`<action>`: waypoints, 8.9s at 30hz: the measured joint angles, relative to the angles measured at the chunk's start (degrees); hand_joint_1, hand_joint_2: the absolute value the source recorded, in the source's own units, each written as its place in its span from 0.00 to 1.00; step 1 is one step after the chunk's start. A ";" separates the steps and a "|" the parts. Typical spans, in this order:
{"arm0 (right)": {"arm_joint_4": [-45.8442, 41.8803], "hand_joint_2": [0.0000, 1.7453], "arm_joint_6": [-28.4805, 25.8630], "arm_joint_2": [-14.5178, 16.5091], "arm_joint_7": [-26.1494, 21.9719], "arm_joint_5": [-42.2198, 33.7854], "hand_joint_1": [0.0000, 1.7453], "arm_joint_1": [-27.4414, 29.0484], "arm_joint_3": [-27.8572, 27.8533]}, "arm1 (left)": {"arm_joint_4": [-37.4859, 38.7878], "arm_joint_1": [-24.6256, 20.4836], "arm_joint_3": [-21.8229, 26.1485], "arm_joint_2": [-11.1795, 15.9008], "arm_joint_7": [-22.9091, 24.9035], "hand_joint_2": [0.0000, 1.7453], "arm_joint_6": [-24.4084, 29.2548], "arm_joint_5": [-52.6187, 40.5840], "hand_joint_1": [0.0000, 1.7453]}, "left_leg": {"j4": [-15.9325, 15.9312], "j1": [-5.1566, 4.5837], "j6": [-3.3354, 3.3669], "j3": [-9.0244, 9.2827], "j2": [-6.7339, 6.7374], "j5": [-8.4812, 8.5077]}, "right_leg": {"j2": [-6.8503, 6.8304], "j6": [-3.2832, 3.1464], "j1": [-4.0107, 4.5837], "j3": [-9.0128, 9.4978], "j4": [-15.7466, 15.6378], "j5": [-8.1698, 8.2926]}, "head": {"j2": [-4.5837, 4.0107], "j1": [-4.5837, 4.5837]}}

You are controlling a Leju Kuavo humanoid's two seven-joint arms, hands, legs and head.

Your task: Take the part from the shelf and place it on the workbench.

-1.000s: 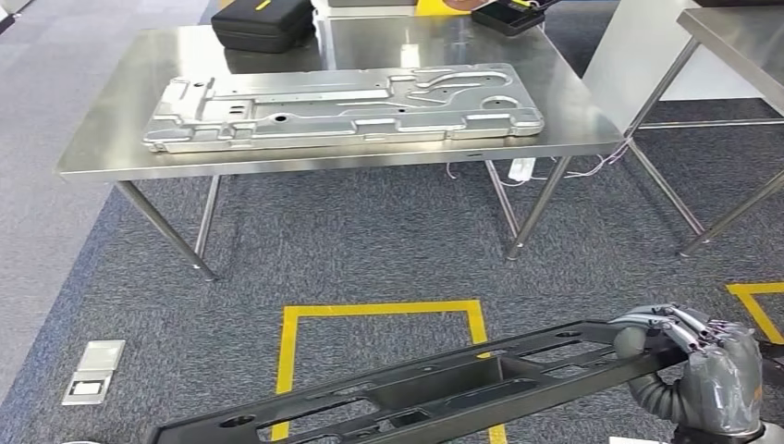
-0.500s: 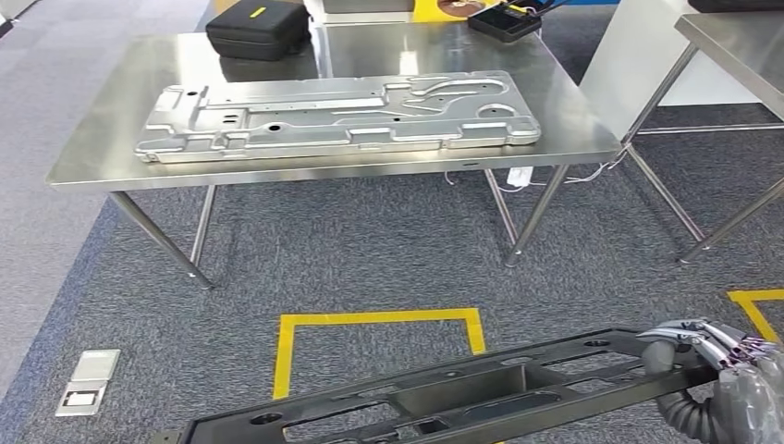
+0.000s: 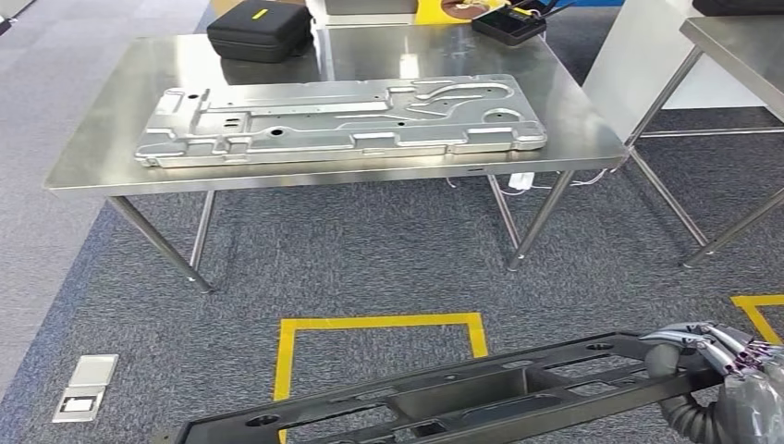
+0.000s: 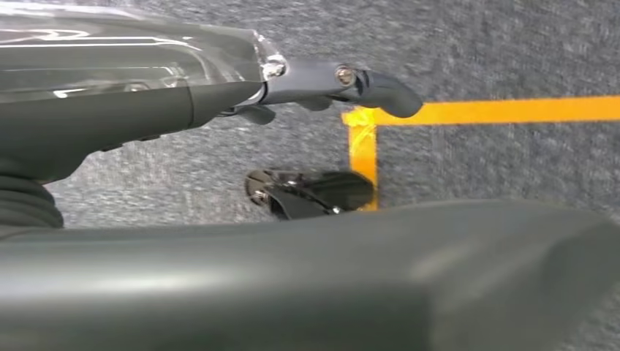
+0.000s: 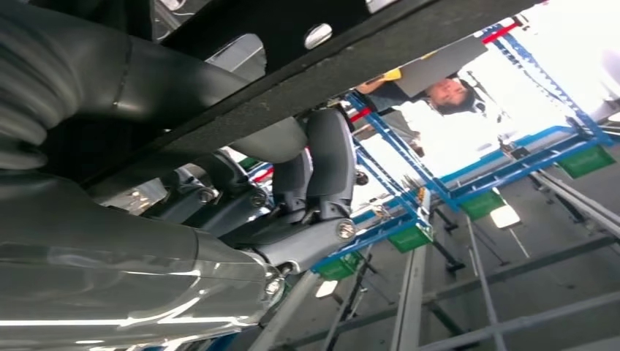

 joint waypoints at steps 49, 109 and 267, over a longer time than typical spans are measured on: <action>1.55 1.00 0.04 1.25 0.01 3.10 1.00 -3.08 -1.15 | 0.00 -0.51 -0.42 -0.15 -1.33 1.00 -1.03 -0.87 0.00 | 3.48 0.43 -1.59 0.66 0.08 -4.36 | -0.26 -1.07 -0.23 -1.44 -0.14 1.53 | 0.00 0.02; 2.90 1.00 0.17 3.29 -0.04 4.04 1.00 -3.95 0.70 | 0.00 -0.69 -0.45 0.09 -1.36 1.00 -1.12 -1.03 0.00 | -0.09 0.23 -0.96 3.63 -0.03 -3.81 | -0.08 -0.72 -0.13 -2.06 0.55 1.21 | 0.00 0.04; 43.36 1.00 10.23 -9.09 13.37 24.86 1.00 -56.86 -7.23 | -0.02 -4.13 -3.11 -0.05 -0.65 1.00 -2.33 -3.98 0.00 | 1.76 0.28 -1.02 -1.36 -0.29 -0.29 | 0.03 0.23 -0.01 1.35 0.45 -1.75 | 0.00 -0.28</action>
